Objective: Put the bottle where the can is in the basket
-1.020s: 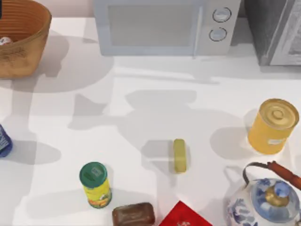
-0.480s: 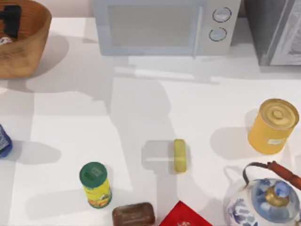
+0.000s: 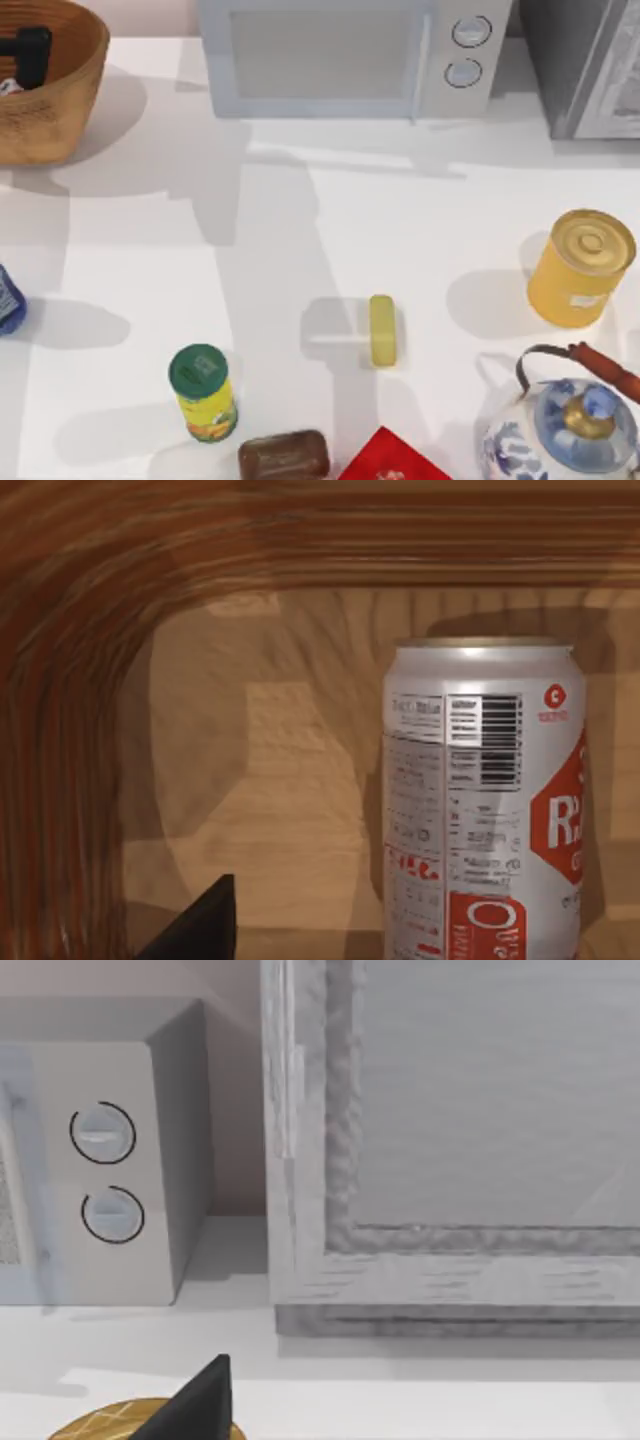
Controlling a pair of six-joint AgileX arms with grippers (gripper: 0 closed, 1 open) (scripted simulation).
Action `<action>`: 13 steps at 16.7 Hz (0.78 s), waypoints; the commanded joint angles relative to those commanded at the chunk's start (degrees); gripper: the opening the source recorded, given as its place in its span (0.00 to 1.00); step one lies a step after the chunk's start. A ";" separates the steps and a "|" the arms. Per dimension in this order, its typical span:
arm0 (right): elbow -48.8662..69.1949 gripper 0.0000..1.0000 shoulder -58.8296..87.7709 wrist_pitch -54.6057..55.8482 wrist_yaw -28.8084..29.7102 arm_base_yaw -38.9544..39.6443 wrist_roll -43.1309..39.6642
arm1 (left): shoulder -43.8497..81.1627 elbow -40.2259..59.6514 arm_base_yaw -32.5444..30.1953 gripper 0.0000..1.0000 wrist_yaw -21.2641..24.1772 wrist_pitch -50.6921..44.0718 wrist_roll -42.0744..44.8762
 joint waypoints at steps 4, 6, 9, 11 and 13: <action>0.00 1.00 0.00 0.00 0.00 0.00 0.00 | 0.73 -0.18 -0.32 1.00 -0.06 0.95 -0.18; 0.00 1.00 0.00 0.00 0.00 0.00 0.00 | 2.78 -0.43 -0.39 1.00 -0.07 3.25 -0.37; 0.00 1.00 0.00 0.00 0.00 0.00 0.00 | 5.88 -0.87 -0.61 1.00 -0.08 6.81 -0.56; 0.00 1.00 0.00 0.00 0.00 0.00 0.00 | 6.35 -0.94 -0.64 1.00 -0.09 7.35 -0.59; 0.00 1.00 0.00 0.00 0.00 0.00 0.00 | 6.35 -0.94 -0.64 1.00 -0.09 7.35 -0.59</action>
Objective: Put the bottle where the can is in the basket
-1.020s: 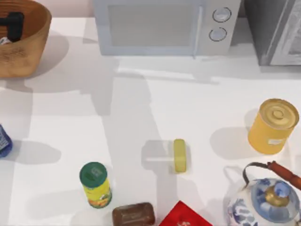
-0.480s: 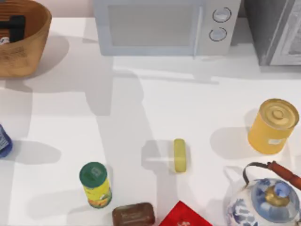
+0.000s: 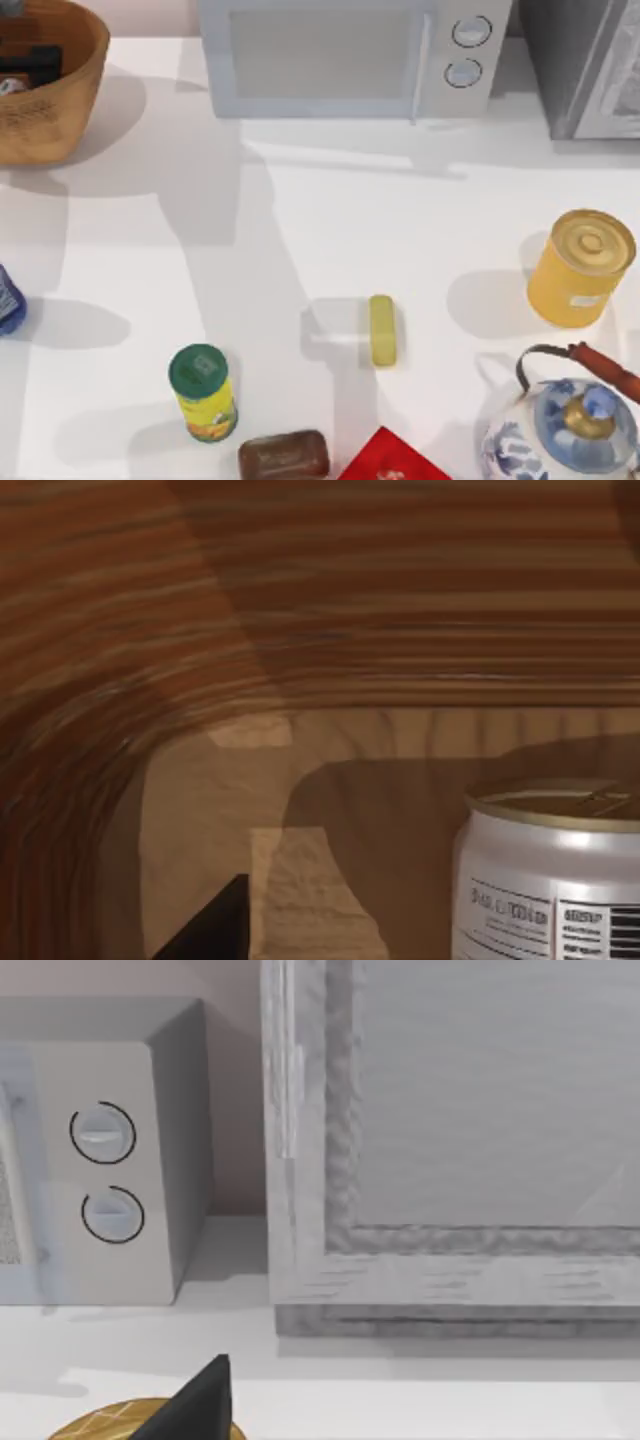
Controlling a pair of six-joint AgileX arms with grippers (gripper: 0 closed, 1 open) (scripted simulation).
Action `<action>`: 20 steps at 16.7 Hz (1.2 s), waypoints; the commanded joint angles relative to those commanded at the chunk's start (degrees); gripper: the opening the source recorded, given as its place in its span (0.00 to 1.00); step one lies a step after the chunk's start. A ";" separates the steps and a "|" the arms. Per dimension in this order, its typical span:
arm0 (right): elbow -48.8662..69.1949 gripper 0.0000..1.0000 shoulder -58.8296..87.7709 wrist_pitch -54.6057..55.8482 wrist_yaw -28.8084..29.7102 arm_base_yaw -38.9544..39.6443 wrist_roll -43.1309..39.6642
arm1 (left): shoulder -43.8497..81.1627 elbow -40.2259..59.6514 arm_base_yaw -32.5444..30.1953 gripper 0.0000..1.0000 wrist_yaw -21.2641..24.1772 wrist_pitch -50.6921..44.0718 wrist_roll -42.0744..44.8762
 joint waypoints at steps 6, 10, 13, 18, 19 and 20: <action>0.00 1.00 0.00 0.00 0.00 0.00 0.00 | 0.00 0.00 0.00 0.55 0.00 0.00 0.00; 0.00 1.00 0.00 0.00 0.00 0.00 0.00 | 0.00 0.00 0.00 0.25 0.00 0.00 0.00; 0.00 1.00 0.00 0.00 0.00 0.00 0.00 | 0.00 0.00 0.00 0.02 0.00 0.00 0.00; 0.00 1.00 0.00 0.00 0.00 0.00 0.00 | 0.00 0.00 0.00 0.00 0.00 0.00 0.00; 0.00 1.00 0.00 0.00 0.00 0.00 0.00 | 0.00 0.00 0.00 0.00 0.00 0.00 0.00; 0.00 1.00 0.00 0.00 0.00 0.00 0.00 | 0.00 0.00 0.00 0.00 0.00 0.00 0.00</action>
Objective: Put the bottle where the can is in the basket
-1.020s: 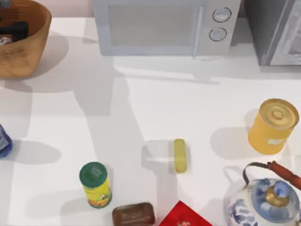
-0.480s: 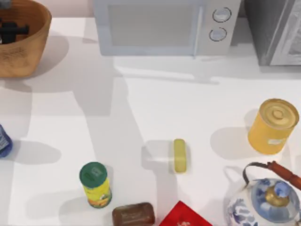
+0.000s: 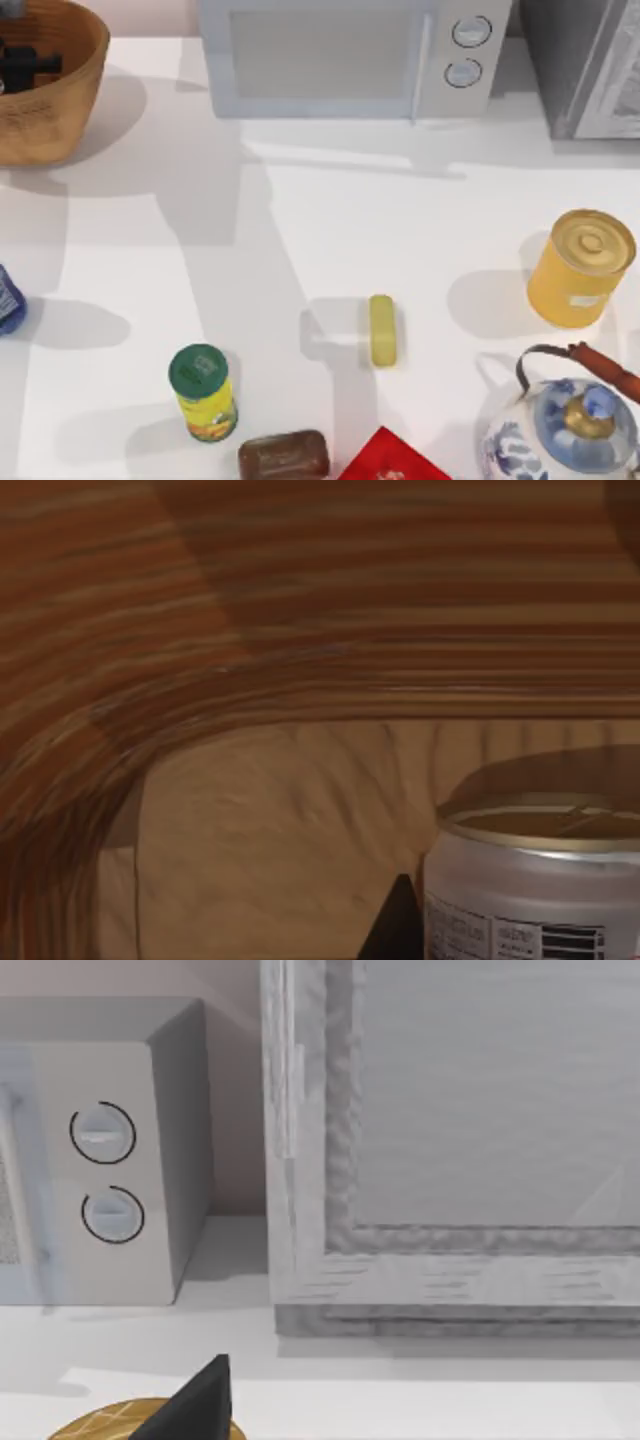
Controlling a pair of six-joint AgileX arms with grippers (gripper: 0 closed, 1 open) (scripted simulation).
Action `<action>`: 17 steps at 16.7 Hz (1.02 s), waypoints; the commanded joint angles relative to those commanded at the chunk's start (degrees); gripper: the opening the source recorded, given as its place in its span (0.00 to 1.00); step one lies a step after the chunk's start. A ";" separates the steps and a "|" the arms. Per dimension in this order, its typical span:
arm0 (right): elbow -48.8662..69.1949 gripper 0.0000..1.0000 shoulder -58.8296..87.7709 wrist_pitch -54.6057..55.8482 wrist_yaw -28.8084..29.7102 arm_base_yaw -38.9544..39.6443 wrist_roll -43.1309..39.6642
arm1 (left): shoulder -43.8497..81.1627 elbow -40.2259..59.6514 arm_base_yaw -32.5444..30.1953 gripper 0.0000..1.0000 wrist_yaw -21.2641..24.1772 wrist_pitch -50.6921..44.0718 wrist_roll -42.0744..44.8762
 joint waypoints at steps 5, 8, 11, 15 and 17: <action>0.00 1.00 0.00 0.00 0.00 0.00 0.00 | -3.29 -0.98 0.30 0.00 -0.64 0.95 -0.23; 0.00 1.00 0.00 0.00 0.00 0.00 0.00 | -10.35 -7.99 0.39 0.00 -1.92 4.89 -1.69; 0.00 1.00 0.00 0.00 0.00 0.00 0.00 | -22.87 -20.12 -0.03 0.00 -3.46 11.12 -3.31; 0.00 1.00 0.00 0.00 0.00 0.00 0.00 | -46.96 -42.22 -1.41 0.00 -5.27 21.40 -5.13; 0.00 1.00 0.00 0.00 0.00 0.00 0.00 | -60.99 -54.76 -2.32 0.00 -5.97 26.91 -5.88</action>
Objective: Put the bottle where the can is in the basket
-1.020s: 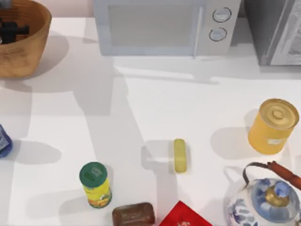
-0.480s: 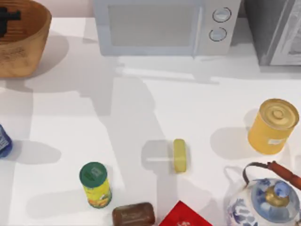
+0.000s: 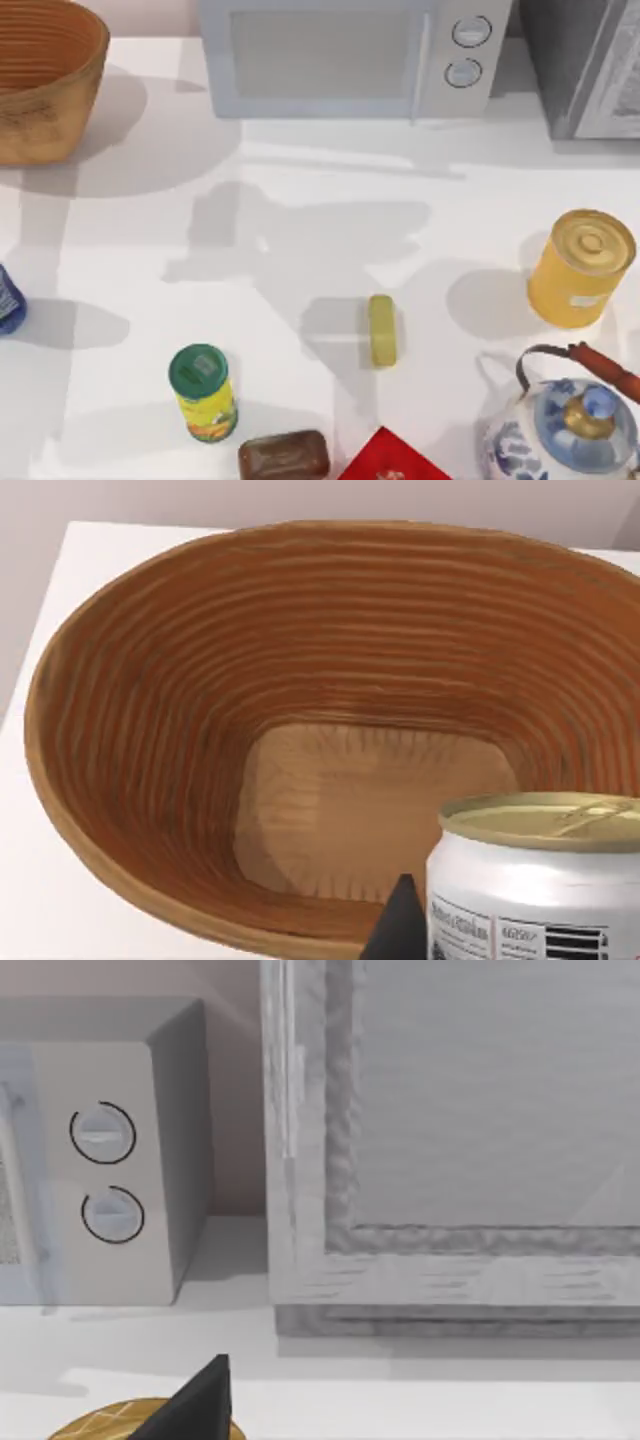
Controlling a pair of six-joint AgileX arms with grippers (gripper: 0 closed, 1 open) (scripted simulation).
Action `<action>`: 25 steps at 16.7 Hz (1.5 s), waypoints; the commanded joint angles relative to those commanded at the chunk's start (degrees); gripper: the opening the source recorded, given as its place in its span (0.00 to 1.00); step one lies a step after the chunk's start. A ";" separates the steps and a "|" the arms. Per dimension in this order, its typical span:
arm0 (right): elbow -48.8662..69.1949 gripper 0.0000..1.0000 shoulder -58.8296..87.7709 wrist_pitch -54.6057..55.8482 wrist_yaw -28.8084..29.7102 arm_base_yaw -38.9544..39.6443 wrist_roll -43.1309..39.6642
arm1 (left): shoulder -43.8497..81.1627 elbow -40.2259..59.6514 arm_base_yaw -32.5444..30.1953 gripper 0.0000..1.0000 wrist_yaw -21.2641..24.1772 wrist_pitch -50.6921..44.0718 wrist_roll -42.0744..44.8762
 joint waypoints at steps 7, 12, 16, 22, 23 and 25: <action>0.00 1.00 0.00 0.00 0.00 0.00 0.00 | -50.23 -44.77 -3.20 0.00 -1.20 18.45 -1.98; 0.00 1.00 0.00 0.00 0.00 0.00 0.00 | -77.55 -70.31 -4.78 0.00 -0.93 27.92 -2.70; 0.00 1.00 0.00 0.00 0.00 0.00 0.00 | -89.09 -81.73 -5.44 0.00 -0.37 31.99 -2.83; 0.00 1.00 0.00 0.00 0.00 0.00 0.00 | -91.24 -83.87 -5.56 0.00 -0.18 32.73 -2.81; 0.00 1.00 0.00 0.00 0.00 0.00 0.00 | -90.98 -83.87 -5.40 0.00 -0.24 32.62 -2.71; 0.00 1.00 0.00 0.00 0.00 0.00 0.00 | -90.90 -83.83 -5.43 0.00 -0.18 32.67 -2.70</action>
